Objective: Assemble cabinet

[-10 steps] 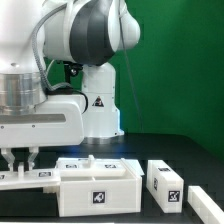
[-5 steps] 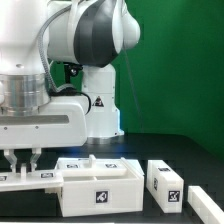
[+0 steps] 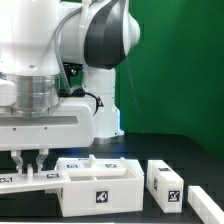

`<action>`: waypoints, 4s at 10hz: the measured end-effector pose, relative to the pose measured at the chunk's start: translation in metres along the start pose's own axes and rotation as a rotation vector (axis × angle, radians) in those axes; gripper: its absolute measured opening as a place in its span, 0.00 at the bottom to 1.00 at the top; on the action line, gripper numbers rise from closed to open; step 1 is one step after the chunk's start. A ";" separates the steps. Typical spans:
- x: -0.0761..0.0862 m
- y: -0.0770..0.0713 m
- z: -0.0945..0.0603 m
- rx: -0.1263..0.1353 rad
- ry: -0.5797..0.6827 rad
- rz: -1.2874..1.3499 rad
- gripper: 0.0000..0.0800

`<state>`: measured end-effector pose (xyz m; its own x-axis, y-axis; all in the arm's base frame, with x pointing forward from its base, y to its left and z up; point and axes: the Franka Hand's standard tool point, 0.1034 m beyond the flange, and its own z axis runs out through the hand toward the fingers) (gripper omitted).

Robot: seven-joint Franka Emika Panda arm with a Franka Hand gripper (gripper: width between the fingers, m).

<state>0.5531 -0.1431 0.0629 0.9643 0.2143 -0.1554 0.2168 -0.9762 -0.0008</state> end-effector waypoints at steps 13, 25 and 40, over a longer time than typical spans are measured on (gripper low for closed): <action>0.017 -0.033 -0.003 -0.013 0.025 0.008 0.08; 0.029 -0.067 -0.004 -0.017 0.036 0.046 0.08; 0.046 -0.122 -0.006 -0.008 0.053 0.126 0.08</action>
Offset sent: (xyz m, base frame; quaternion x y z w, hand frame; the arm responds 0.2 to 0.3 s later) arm 0.0000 0.0000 0.0000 0.0000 0.0000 0.0000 1.0000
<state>0.5719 -0.0138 0.0617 0.9906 0.0917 -0.1014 0.0945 -0.9953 0.0229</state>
